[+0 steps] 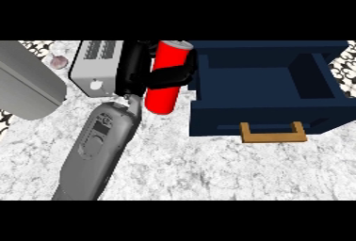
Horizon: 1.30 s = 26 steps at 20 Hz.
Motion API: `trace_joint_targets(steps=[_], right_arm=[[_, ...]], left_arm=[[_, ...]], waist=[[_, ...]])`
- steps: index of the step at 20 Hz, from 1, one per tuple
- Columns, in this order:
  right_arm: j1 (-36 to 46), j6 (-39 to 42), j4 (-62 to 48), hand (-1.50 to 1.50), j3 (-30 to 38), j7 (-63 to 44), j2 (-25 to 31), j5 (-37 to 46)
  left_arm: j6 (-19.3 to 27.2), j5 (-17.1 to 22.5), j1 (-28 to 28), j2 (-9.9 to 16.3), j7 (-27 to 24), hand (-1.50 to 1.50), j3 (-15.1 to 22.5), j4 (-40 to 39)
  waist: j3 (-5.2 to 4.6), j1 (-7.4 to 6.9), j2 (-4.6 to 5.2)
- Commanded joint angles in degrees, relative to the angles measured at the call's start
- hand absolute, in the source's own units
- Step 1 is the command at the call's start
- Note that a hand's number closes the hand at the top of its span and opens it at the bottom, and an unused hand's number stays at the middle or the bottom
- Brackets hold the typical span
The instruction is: Pick up the can, place it into the drawer and close the drawer
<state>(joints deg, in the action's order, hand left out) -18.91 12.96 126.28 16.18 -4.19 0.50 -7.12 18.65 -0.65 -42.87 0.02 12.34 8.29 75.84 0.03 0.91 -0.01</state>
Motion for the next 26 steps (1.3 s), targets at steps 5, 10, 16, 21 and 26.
trace_joint_targets(steps=[5,10,16,21,26], right_arm=[[1.30,-0.42,0.56,-1.50,0.25,-2.18,0.46,-0.13],[6.56,-2.23,-1.98,-1.50,1.05,-3.71,1.57,0.22],[2.70,0.96,-2.85,-1.50,0.78,0.42,1.58,-0.01],[5.41,-1.30,-3.06,-1.50,-1.99,-1.73,0.69,2.97],[5.03,-1.64,-2.47,-1.50,-1.68,-1.38,0.21,3.11]], left_arm=[[7.66,3.41,-15.10,-0.02,3.12,1.50,3.61,-9.57],[10.29,5.61,-24.49,-0.02,4.10,1.50,3.66,-17.20],[11.37,8.23,-33.25,-0.02,4.01,1.50,3.50,-27.41],[11.13,12.46,-37.15,-0.02,-2.28,1.50,5.09,-37.17],[12.25,17.61,-39.08,-0.02,-2.67,1.50,9.32,-40.51]], waist=[[-0.01,0.39,0.12],[0.01,0.50,0.20],[0.04,1.01,0.25],[0.05,1.70,0.62],[0.06,2.00,0.54]])
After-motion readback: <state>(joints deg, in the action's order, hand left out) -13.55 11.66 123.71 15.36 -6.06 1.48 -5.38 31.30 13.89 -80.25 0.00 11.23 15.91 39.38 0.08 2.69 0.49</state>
